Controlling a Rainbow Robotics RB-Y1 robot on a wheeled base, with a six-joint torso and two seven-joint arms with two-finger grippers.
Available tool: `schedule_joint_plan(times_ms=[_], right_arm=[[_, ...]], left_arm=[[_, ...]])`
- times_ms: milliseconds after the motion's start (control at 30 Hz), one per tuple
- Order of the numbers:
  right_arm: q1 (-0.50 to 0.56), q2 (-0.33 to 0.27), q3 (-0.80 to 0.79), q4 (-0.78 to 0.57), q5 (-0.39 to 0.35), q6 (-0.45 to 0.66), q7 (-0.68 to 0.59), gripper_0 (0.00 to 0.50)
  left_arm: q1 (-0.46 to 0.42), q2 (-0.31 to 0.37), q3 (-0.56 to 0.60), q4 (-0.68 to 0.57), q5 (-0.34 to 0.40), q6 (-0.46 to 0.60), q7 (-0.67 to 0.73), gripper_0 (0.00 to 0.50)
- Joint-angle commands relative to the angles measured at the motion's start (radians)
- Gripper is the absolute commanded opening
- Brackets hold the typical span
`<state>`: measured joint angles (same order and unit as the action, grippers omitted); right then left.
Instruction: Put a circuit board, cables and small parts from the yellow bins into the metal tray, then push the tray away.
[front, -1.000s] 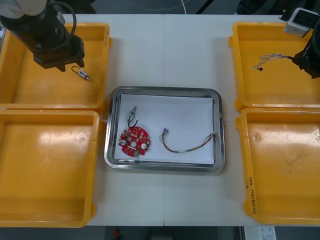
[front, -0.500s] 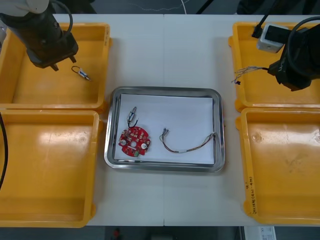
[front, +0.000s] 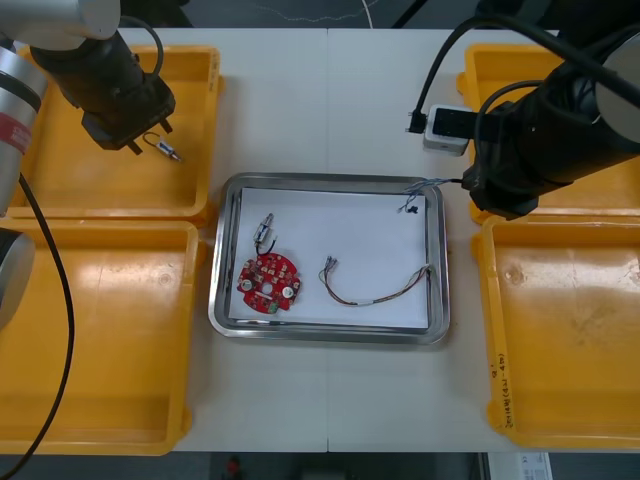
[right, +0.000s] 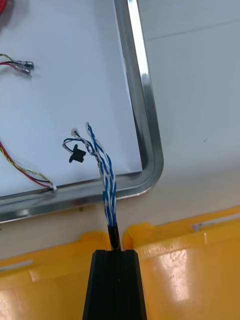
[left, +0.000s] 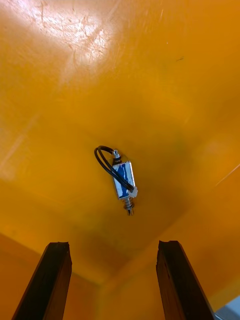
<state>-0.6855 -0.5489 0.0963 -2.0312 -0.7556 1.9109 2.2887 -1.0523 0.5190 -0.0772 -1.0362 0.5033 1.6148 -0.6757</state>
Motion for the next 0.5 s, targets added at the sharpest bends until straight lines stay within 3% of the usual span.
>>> schedule_joint_plan(times_ms=[33, 500], right_arm=[[-0.042, 0.052, 0.111, -0.017, 0.058, -0.066, -0.026, 0.000], [-0.042, 0.073, 0.322, 0.149, 0.119, -0.337, -0.040, 0.000]], left_arm=[[-0.054, -0.042, 0.073, 0.051, -0.029, -0.049, 0.054, 0.500], [-0.055, -0.057, 0.080, 0.159, -0.016, -0.136, 0.061, 0.500]])
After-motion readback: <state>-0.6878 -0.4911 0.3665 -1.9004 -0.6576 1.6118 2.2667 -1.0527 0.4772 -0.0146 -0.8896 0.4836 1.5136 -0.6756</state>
